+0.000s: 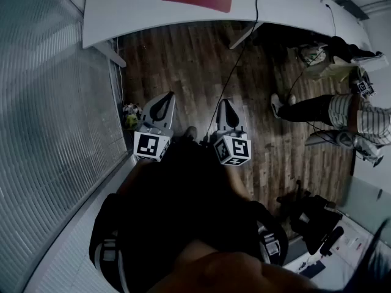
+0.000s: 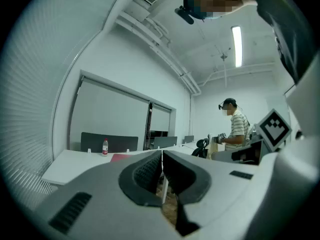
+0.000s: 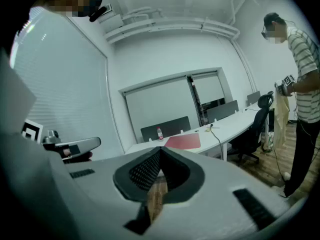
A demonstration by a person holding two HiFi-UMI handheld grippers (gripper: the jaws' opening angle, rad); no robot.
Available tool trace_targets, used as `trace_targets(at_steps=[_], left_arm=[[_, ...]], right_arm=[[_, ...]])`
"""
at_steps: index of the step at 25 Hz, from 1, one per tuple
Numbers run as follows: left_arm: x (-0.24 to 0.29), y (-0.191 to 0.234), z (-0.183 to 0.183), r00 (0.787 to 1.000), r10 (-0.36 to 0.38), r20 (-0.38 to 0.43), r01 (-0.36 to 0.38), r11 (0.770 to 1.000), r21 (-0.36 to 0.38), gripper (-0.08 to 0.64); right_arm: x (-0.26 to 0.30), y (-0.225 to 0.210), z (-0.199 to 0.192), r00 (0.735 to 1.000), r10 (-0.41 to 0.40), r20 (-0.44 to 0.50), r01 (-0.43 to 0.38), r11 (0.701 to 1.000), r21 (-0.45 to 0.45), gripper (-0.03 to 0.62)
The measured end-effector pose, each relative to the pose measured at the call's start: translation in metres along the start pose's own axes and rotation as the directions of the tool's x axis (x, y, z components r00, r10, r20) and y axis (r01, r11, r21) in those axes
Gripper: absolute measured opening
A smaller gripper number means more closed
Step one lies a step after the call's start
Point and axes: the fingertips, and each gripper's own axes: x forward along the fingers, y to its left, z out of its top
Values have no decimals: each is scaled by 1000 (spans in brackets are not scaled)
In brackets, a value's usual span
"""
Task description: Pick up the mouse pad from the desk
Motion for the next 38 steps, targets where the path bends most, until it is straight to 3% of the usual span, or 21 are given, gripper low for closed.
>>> trace_targets(at_steps=[14, 27, 38], left_arm=[[2, 22, 9, 999, 4, -43, -6, 999, -40, 9], [0, 87, 0, 998, -61, -17, 59, 996, -73, 9], [22, 108, -8, 998, -57, -11, 56, 995, -87, 9]], right_arm=[[18, 14, 3, 1000, -2, 1, 2, 1000, 24, 2], [56, 64, -16, 999, -45, 13, 45, 999, 2, 2], [84, 64, -12, 999, -44, 20, 44, 999, -2, 2]])
